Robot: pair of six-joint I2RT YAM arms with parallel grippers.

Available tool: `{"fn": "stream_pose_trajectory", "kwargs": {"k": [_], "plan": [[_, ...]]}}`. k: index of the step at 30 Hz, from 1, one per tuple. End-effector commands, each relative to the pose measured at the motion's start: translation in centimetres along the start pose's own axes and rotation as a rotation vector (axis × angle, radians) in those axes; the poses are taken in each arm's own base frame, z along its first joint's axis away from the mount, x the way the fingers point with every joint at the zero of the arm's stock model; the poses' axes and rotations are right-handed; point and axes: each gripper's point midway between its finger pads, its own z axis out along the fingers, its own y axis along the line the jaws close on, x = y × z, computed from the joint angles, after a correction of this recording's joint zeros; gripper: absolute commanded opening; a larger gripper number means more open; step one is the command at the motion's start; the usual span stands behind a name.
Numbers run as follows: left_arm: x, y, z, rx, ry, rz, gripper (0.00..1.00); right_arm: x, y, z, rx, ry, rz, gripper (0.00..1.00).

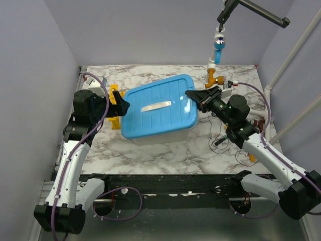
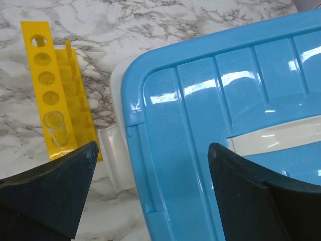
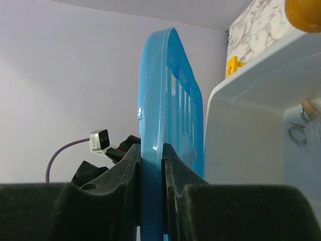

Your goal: Organize the chemistry lab equipment

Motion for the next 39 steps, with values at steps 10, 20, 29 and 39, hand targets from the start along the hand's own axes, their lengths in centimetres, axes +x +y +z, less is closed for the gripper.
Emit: {"fn": "stream_pose_trajectory", "kwargs": {"k": [10, 20, 29, 39], "plan": [[2.3, 2.2, 2.2, -0.046, 0.061, 0.007, 0.87, -1.0, 1.1, 1.9, -0.031, -0.024, -0.070, 0.01], [3.9, 3.1, 3.1, -0.067, 0.122, 0.006, 0.74, -2.8, -0.5, 2.8, 0.018, -0.059, -0.090, 0.01], [6.1, 3.9, 4.0, -0.076, 0.206, -0.004, 0.64, -4.2, -3.8, 2.7, 0.117, -0.109, -0.129, 0.18], [7.1, 3.2, 4.7, -0.036, 0.242, -0.005, 0.60, -5.6, -6.9, 1.9, 0.280, -0.151, -0.302, 0.74]]}}
